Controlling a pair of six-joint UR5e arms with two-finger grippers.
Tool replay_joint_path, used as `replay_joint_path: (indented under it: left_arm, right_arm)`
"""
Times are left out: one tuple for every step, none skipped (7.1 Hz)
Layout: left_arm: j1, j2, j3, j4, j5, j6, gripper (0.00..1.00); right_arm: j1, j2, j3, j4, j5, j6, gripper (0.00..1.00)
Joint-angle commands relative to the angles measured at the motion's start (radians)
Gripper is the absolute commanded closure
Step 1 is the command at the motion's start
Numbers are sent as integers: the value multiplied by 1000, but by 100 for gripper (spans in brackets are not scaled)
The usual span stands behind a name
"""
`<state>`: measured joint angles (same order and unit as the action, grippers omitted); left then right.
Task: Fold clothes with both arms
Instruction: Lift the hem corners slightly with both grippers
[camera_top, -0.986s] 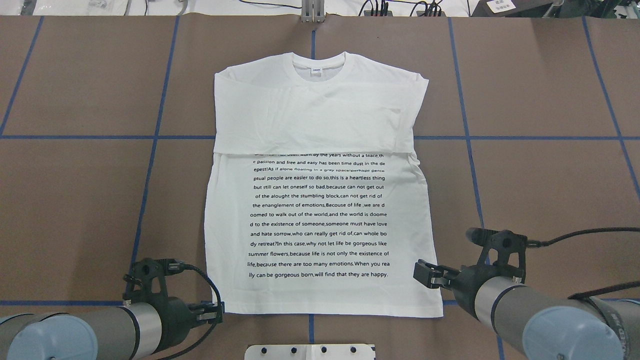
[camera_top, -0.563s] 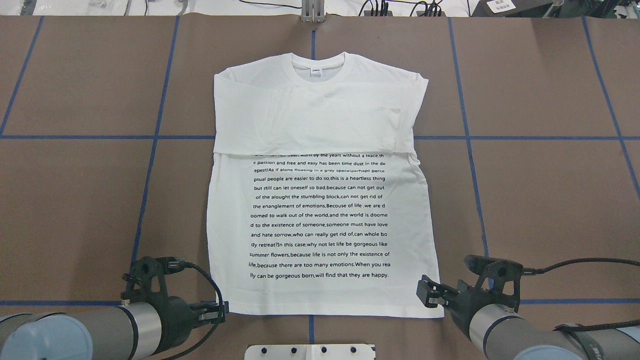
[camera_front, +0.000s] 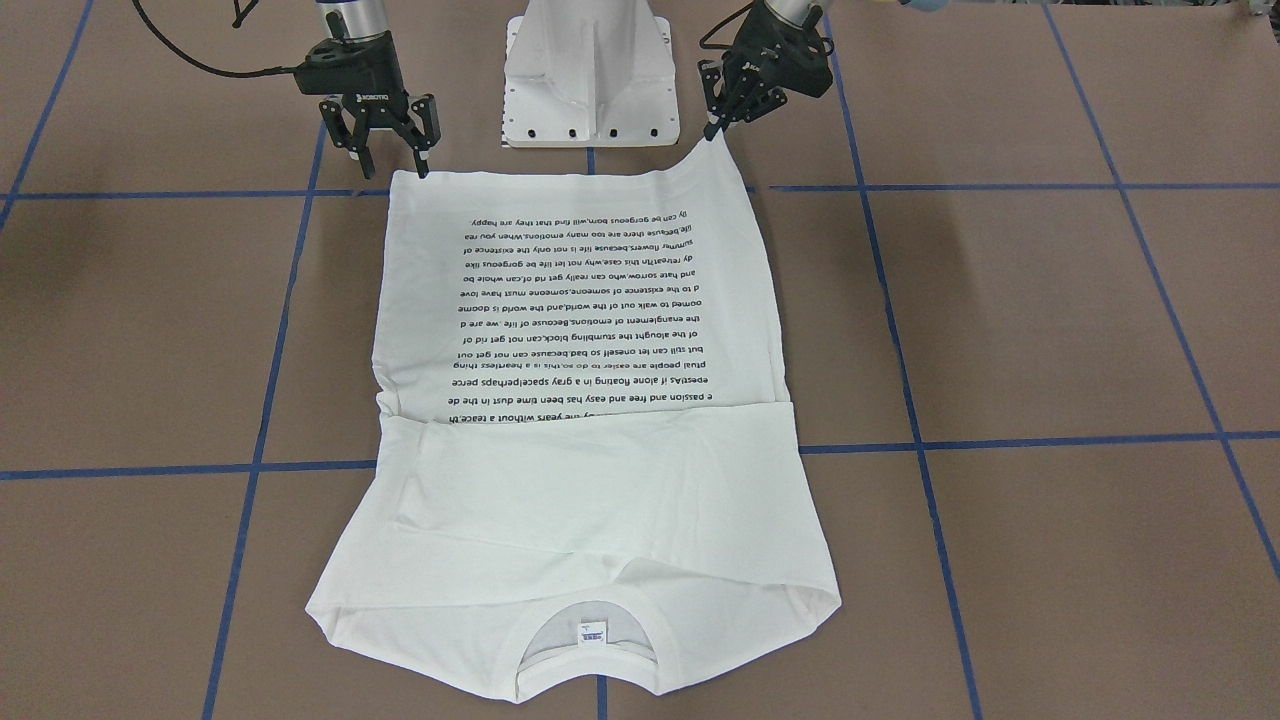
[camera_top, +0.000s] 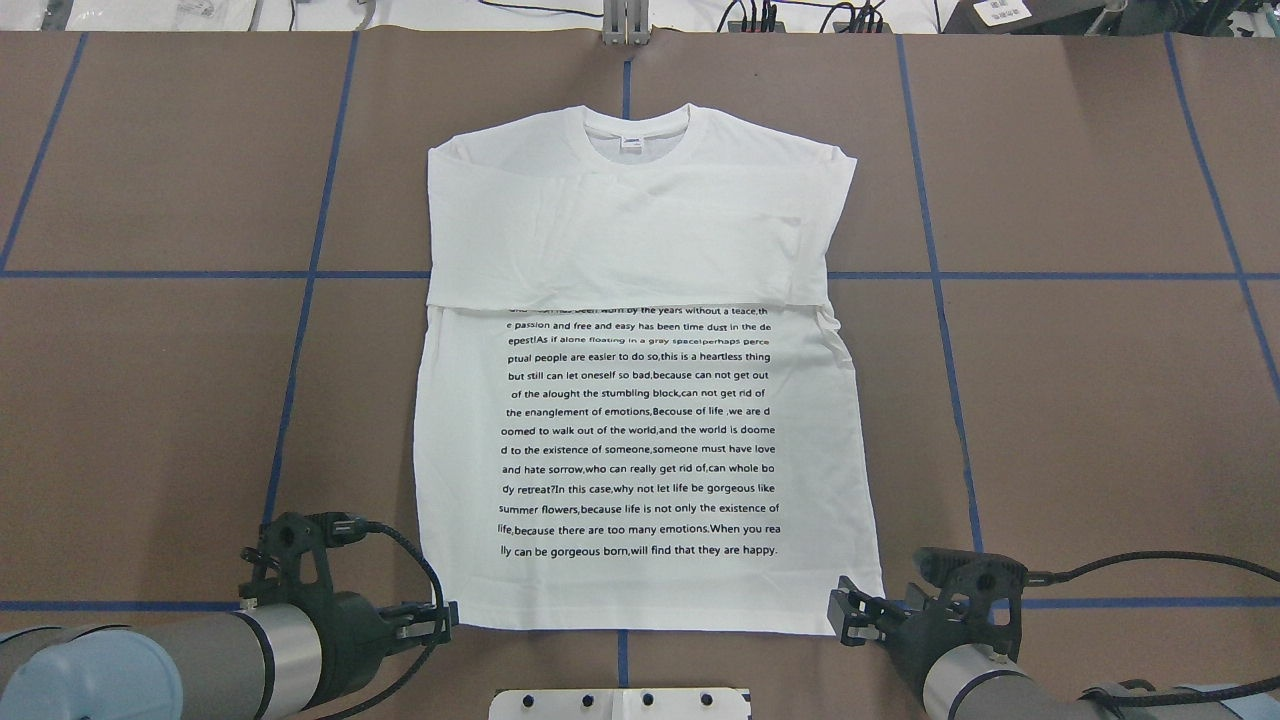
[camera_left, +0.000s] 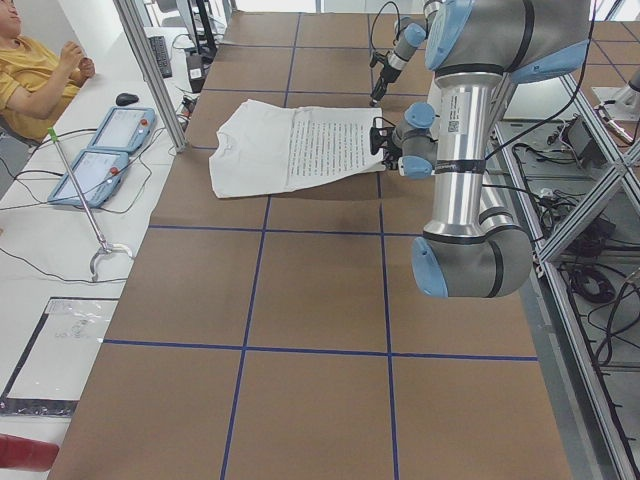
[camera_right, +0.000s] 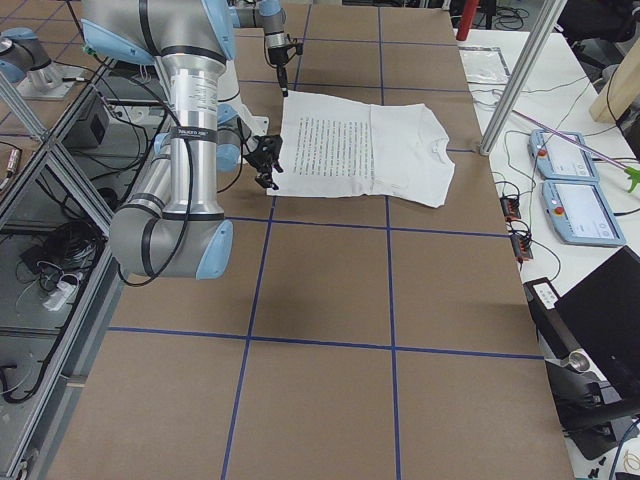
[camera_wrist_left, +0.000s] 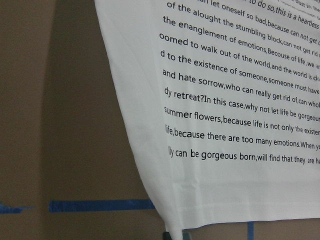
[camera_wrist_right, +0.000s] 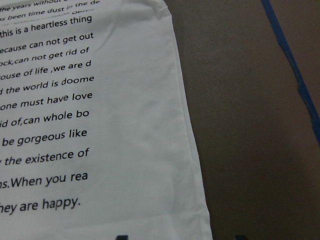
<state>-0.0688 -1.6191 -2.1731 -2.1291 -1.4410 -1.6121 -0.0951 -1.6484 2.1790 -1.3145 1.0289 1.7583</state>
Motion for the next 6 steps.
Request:
replay_joint_path:
  left_arm:
    - [1, -1, -1, 0, -1, -8, 100]
    - [1, 1, -1, -2, -3, -8, 100]
    - [1, -1, -1, -2, -3, -9, 100]
    - [1, 1, -1, -2, -3, -9, 100]
    - [1, 1, -1, -2, -3, -9, 100]
    - [1, 1, -1, -3, -3, -9, 100]
  right_arm:
    - [-24, 10, -33, 0, -30, 1, 28]
    - [-25, 19, -39, -2, -33, 1, 29]
    - [-26, 19, -50, -2, -39, 0, 30]
    - [-28, 19, -59, -2, -41, 1, 31]
    - [-29, 19, -62, -5, -41, 1, 34]
    - [-32, 21, -68, -6, -41, 1, 37]
